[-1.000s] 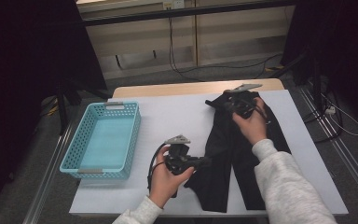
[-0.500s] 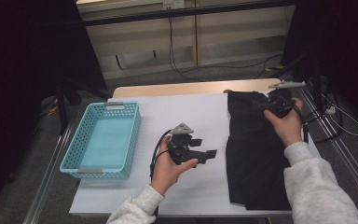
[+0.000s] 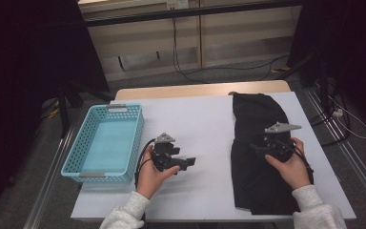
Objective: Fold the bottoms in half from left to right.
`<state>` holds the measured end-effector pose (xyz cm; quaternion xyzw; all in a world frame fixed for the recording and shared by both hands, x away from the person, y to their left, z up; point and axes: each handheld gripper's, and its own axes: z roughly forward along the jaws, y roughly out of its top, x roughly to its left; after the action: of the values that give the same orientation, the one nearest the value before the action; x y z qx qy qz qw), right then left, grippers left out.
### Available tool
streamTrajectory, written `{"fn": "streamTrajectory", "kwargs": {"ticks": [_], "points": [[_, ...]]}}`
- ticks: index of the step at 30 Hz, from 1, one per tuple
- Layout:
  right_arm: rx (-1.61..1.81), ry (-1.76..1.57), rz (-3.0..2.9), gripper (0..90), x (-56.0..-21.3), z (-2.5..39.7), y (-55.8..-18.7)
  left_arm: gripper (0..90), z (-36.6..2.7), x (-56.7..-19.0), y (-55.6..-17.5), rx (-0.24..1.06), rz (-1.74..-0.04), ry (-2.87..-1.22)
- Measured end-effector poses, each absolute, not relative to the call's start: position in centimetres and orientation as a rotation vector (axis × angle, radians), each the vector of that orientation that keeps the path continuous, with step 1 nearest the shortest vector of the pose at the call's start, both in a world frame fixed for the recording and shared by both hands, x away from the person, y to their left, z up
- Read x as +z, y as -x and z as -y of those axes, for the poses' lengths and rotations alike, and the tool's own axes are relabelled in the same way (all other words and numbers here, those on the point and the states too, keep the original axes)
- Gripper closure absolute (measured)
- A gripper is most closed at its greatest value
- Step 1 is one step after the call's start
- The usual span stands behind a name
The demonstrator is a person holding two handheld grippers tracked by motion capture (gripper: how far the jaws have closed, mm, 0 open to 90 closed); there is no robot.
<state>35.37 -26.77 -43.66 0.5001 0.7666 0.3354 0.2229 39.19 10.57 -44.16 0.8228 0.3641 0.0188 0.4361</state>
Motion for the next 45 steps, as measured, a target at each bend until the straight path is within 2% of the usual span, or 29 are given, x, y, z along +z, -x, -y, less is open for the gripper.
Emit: {"fn": "streamTrajectory", "kwargs": {"ticks": [12, 25, 33, 45], "points": [[0.919, -1.367, -2.128, 35.1, -44.2, 27.6, -32.4, 14.5, -12.4, -44.7, -39.5, 0.095, -0.905, -2.078], [0.923, -1.409, -2.079, 35.2, -44.1, 29.3, -30.1, 13.3, -13.4, -44.8, -39.6, 0.117, -0.93, -2.08], [0.924, -1.415, -2.074, 39.8, -44.0, 29.9, -28.8, 13.2, -13.5, -44.8, -39.8, 0.114, -0.929, -2.08], [0.964, -1.373, -2.165, 46.8, -44.5, 28.0, -27.9, 13.4, -12.8, -45.0, -40.2, 0.109, -0.921, -2.09]]}}
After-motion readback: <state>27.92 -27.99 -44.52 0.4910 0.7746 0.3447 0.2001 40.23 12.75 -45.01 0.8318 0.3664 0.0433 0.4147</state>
